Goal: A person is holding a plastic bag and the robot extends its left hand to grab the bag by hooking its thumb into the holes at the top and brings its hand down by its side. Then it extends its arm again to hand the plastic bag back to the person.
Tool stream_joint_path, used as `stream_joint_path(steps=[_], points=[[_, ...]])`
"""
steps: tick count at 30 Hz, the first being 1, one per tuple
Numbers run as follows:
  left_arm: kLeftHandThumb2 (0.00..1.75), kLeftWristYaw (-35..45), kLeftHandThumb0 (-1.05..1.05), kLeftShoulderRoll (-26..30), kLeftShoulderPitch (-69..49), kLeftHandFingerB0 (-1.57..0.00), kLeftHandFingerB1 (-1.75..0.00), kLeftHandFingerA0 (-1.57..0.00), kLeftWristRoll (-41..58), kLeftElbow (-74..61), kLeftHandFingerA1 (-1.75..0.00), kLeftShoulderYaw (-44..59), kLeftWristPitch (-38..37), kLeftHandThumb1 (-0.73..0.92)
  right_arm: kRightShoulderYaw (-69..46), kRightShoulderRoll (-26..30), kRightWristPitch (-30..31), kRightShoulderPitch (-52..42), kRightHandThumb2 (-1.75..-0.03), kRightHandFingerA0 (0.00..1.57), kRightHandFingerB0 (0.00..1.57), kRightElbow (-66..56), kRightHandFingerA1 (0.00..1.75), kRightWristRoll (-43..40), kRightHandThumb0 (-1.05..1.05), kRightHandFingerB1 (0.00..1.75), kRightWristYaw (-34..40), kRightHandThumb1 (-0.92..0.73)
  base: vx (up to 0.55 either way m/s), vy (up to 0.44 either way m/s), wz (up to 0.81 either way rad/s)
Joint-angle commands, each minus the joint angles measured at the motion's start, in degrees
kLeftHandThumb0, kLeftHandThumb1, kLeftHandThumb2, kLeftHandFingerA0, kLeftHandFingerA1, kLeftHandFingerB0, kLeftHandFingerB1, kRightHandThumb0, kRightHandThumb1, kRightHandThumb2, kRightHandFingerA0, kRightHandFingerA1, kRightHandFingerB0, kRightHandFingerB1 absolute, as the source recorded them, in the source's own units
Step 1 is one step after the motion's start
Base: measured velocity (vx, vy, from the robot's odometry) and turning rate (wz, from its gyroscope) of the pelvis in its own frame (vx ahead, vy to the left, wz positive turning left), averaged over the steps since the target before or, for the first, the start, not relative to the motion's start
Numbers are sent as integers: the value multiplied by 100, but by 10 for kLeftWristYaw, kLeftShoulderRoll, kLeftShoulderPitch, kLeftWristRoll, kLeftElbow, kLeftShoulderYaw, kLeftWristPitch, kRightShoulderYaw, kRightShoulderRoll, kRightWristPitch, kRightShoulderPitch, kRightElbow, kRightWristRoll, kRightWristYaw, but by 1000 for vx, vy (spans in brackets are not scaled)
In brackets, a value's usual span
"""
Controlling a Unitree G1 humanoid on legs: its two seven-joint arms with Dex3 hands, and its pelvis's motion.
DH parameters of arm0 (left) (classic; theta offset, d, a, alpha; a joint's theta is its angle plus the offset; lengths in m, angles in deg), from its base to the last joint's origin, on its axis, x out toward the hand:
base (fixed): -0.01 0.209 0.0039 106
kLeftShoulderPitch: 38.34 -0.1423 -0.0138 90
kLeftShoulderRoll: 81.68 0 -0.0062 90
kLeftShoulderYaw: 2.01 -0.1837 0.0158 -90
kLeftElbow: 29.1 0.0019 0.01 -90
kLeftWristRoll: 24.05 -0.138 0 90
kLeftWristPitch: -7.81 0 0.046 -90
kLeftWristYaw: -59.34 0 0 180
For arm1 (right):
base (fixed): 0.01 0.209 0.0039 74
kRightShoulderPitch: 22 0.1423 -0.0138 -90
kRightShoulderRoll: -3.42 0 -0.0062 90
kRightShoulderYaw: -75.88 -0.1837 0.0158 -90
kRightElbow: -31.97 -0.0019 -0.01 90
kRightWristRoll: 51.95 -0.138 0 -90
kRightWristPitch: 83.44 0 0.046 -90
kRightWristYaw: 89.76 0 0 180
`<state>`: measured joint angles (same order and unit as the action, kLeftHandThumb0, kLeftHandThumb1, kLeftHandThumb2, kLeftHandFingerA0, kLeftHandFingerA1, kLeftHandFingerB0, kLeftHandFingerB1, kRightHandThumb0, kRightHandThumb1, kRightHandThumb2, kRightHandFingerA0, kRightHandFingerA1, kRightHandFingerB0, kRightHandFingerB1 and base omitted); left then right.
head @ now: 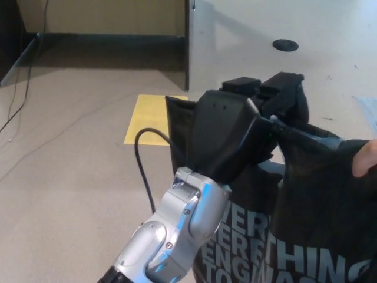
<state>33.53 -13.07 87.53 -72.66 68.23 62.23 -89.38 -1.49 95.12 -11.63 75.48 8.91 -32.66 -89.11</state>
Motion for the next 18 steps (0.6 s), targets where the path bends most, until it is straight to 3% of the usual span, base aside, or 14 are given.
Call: stream_joint_path(steps=[1, 3, 4, 5, 10, 11, 13, 15, 16, 17, 18], points=[[79, -58, -10, 27, -4, -63, -154, -86, 17, -9, -175, 43, -37, 75, -2, 3, -9, -7, -60, 64, 54, 3, 46, -2, -26, 40, -1, -67, 0, 0, 0], [80, -61, -10, 28, -8, -65, -154, -86, 21, -14, -175, 52, -37, 77, 0, 4, -11, -9, -60, 64, 54, 4, 47, 1, -26, 40, 1, -67, 0, 0, 0], [101, -59, -16, 31, -14, -82, -122, -121, 23, -22, -144, 60, -37, 66, 2, 5, -12, -12, -60, 64, 54, 4, 47, 3, -26, 40, 1, -67, 0, 0, 0], [82, -65, -7, 36, -14, -67, -152, -86, 20, -26, -175, 69, -36, 75, 4, 4, -8, -12, -61, 65, 54, 5, 46, 5, -27, 39, 2, -68, 0, 0, 0], [84, -62, -7, 60, -16, -66, -148, -86, 28, -48, -175, 109, -37, 72, 5, 3, -4, -14, -61, 65, 54, 3, 46, 5, -27, 39, 2, -69, 0, 0, 0], [85, -73, -3, 64, -17, -74, -140, -87, 34, -50, -173, 120, -44, 68, 5, 3, -6, -15, -60, 64, 54, 2, 46, 5, -27, 39, 2, -68, 0, 0, 0], [84, -75, -3, 68, -19, -76, -139, -88, 39, -54, -172, 130, -48, 68, 3, 4, -8, -16, -60, 63, 54, 2, 46, 3, -27, 39, 1, -69, 0, 0, 0], [82, -74, -3, 76, -27, -65, -157, -81, 33, -69, -175, 144, -38, 69, 2, 4, -6, -15, -61, 65, 55, 2, 47, 2, -27, 40, 0, -69, 0, 0, 0], [82, -80, -3, 83, -32, -65, -157, -81, 29, -76, -175, 153, -38, 69, 3, 4, -6, -14, -61, 65, 55, 1, 47, 3, -27, 40, 1, -69, 0, 0, 0], [85, -82, 0, 85, -35, -60, -155, -84, 26, -79, -175, 155, -37, 67, 3, 4, -6, -14, -61, 66, 55, 3, 47, 3, -27, 40, 2, -68, 0, 0, 0], [98, -85, 2, 93, -46, -87, -127, -122, 28, -91, -147, 167, -39, 54, 3, 4, -8, -13, -61, 65, 55, 3, 47, 4, -27, 40, 3, -68, 0, 0, 0]])
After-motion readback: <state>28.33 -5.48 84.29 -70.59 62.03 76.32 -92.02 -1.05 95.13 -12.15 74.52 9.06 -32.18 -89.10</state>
